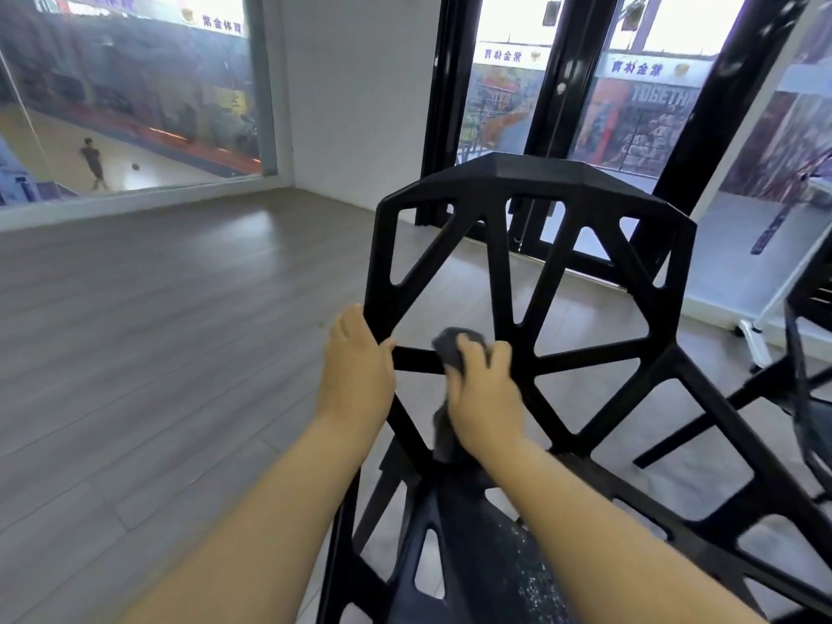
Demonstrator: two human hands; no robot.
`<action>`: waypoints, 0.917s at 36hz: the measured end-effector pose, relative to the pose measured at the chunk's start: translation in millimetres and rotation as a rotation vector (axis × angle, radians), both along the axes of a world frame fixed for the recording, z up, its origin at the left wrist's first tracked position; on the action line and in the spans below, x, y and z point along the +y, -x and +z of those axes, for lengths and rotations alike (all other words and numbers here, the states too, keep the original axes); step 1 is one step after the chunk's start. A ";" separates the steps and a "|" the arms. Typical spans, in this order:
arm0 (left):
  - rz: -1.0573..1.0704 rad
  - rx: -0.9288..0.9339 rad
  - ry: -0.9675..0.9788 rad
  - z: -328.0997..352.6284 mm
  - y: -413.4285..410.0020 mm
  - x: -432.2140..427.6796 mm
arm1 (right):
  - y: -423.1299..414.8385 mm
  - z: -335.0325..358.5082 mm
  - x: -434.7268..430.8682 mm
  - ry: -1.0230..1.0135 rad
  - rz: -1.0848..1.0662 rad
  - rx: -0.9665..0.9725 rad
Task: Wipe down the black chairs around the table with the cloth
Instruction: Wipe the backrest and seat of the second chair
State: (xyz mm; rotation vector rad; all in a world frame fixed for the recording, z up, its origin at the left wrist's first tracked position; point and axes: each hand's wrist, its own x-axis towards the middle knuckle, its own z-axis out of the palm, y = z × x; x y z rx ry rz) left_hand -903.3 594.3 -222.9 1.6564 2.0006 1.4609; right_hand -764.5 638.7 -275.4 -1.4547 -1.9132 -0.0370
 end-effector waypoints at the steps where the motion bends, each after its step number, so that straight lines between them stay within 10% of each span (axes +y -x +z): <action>1: 0.011 0.057 -0.007 -2.6 -0.9 2.1 | 7.6 -2.5 -2.4 -0.008 0.043 -0.018; 18: -0.073 1.220 -0.088 -27.4 -14.5 14.3 | -84.2 -10.4 32.6 0.121 -0.255 -0.057; 28: -0.071 1.140 0.153 -22.3 -37.1 27.1 | -104.9 -27.1 23.6 0.133 0.117 -0.592; 33: -0.041 1.152 0.213 -18.1 -48.9 36.5 | -152.4 5.6 39.8 0.051 -0.204 -0.251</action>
